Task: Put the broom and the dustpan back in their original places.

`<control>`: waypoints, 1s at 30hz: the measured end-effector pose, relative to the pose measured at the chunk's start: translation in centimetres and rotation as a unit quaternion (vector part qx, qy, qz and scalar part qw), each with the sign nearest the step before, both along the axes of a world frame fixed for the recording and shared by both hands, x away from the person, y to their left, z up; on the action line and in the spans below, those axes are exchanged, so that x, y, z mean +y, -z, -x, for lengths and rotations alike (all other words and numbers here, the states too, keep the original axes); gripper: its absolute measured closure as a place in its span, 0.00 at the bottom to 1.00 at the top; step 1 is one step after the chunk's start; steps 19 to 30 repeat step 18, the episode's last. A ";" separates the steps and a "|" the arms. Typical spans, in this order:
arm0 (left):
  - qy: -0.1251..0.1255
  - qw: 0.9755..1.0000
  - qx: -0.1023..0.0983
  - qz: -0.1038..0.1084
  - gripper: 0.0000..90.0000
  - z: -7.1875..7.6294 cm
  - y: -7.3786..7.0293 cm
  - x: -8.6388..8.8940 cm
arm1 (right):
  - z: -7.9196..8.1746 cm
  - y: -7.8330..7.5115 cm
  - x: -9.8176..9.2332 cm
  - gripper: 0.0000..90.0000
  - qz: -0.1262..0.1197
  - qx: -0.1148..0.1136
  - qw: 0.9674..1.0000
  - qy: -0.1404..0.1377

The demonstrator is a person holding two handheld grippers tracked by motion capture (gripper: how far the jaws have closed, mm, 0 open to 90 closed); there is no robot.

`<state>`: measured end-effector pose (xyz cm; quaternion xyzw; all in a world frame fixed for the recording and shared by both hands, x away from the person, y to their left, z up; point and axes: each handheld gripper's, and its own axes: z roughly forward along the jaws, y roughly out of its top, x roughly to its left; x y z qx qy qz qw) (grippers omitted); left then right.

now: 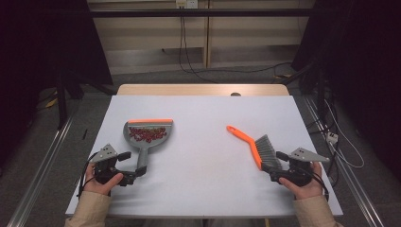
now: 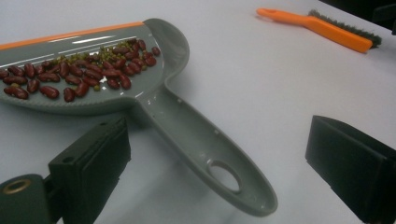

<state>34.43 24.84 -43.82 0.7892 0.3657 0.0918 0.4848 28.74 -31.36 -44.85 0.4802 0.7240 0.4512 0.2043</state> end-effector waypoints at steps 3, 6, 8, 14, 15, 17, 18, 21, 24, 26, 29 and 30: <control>0.002 1.000 0.000 0.000 0.07 0.3 0.1 0.2 | 0.3 0.1 -0.4 0.22 -0.001 -0.001 1.000 0.003; 0.002 1.000 -0.002 -0.002 0.07 0.5 0.2 0.4 | 0.6 0.1 -0.6 0.22 -0.004 -0.003 1.000 0.004; 0.003 1.000 -0.003 -0.001 0.07 0.6 0.2 0.5 | 0.6 0.1 -0.7 0.22 -0.004 -0.003 1.000 0.006; 0.001 1.000 -0.004 -0.005 0.07 0.7 0.5 0.5 | 0.8 0.3 -0.8 0.21 0.002 -0.001 1.000 0.008; 0.002 1.000 -0.004 -0.005 0.07 0.6 0.5 0.4 | 0.8 0.3 -0.8 0.21 0.002 0.000 1.000 0.007; 0.003 1.000 -0.004 -0.006 0.07 0.6 0.5 0.4 | 0.7 0.4 -0.8 0.21 0.007 -0.001 1.000 0.007; 0.004 1.000 -0.004 -0.004 0.07 0.6 0.5 0.4 | 0.6 0.4 -0.8 0.21 0.007 0.000 1.000 0.006; 0.004 1.000 -0.004 -0.004 0.07 0.6 0.5 0.4 | 0.6 0.4 -0.8 0.21 0.007 0.000 1.000 0.006; 0.004 1.000 -0.004 -0.004 0.07 0.6 0.5 0.4 | 0.6 0.4 -0.8 0.21 0.007 0.000 1.000 0.006; 0.004 1.000 -0.004 -0.004 0.07 0.6 0.5 0.4 | 0.6 0.4 -0.8 0.21 0.007 0.000 1.000 0.006; 0.004 1.000 -0.004 -0.004 0.07 0.6 0.5 0.4 | 0.6 0.4 -0.8 0.21 0.007 0.000 1.000 0.006; 0.004 1.000 -0.004 -0.004 0.07 0.6 0.5 0.4 | 0.6 0.4 -0.8 0.21 0.007 0.000 1.000 0.006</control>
